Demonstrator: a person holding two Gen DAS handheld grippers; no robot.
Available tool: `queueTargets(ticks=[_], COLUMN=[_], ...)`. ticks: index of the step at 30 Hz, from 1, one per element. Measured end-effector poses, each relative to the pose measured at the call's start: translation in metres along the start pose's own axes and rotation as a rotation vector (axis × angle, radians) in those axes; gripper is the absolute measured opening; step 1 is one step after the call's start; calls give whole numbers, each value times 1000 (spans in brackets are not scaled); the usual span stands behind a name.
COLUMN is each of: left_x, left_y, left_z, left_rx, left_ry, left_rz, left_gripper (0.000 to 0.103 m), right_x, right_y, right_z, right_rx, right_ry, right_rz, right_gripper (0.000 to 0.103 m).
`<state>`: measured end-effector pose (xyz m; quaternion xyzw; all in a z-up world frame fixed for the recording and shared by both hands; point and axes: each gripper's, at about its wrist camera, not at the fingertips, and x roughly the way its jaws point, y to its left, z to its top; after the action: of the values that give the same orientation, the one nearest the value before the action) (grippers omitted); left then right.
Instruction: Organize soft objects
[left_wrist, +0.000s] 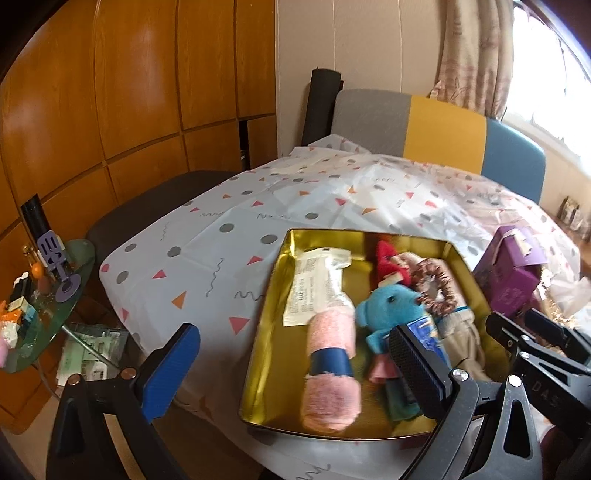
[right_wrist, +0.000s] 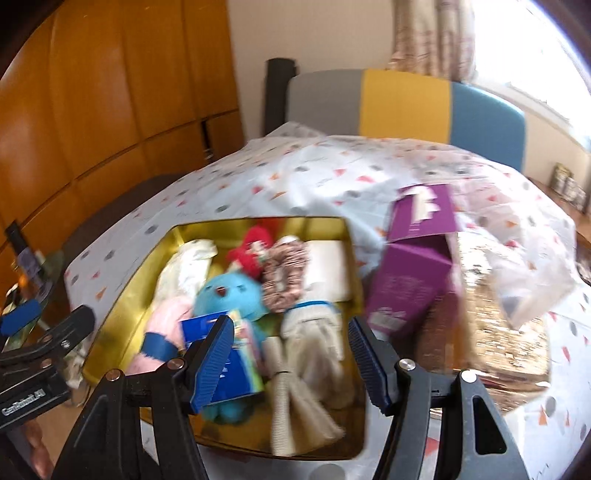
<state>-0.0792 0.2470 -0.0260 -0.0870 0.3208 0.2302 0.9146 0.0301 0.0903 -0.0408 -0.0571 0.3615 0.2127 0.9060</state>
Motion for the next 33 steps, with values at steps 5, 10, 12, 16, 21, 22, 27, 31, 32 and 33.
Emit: queueTargets(ticks=[5,10,12,16,21,22,27,31,32,33], left_x=[-6,-13,-12,-13,-13,-13,-12,-12,-12,-12], left_y=[-8,-14,-16,-19,-21,-21,-23,-24,-24,-24], left_z=[-1,-3,-4,-5,-5,-5,-6,-6,-6,-6], left_rx=[2,1,11,16,28,28,33,38,37,36], left_ry=[-21,-45,-41,-36,-37,-35,-25,-23,-22,-20], left_rz=[-1,13,22,19,19,18,21,18,15,14], left_gripper=[103,103,103,103,103,103,103,103,103,103], right_x=[-6,-9,-11,-11,-10,-10,-10,-10,-9,-9], right_y=[-12,-22,-23,-24,-23,-24,-23,-24,-24,-24], right_z=[-4,-7,-8,-9,-8,-8,-7,-8,-8,-8], right_rx=[20,41,46,44,45,47,45,49,48,47], right_ry=[-3,-3,-7,-14,-8,-6,-9,-5,-4,-3], right_rz=[-37,-52,-56,-58,-51,-49,-51,-49,-48,-48], right_gripper=[65,65,65,65,65,65,65,65,65,65])
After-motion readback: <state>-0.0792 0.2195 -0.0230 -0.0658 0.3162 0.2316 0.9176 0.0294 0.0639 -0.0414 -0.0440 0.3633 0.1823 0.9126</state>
